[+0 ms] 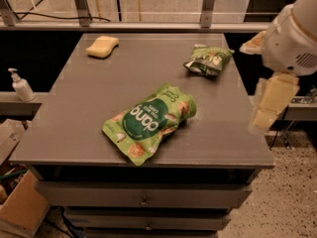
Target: Pick green rice chip bag
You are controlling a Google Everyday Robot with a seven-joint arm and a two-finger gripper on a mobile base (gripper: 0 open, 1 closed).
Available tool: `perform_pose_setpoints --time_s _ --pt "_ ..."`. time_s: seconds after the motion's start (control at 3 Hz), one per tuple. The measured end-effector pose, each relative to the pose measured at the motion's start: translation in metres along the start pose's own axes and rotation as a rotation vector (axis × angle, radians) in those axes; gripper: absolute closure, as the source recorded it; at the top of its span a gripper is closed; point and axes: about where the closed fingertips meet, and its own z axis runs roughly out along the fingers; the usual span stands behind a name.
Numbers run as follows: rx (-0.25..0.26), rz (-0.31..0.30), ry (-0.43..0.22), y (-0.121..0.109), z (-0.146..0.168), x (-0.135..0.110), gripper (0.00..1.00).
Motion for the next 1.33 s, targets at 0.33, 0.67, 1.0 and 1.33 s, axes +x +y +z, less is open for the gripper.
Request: perform_pose_setpoints --time_s 0.33,0.67,1.0,1.33 --pt "-0.040 -0.110 -0.096 -0.002 0.041 -0.039 0.00" --pt "-0.076 -0.195 -0.197 -0.001 0.079 -0.080 0.00" --pt "-0.106 -0.242 -0.267 0.002 0.112 -0.111 0.00" --pt "-0.128 -0.277 -0.315 0.003 0.139 -0.134 0.00"
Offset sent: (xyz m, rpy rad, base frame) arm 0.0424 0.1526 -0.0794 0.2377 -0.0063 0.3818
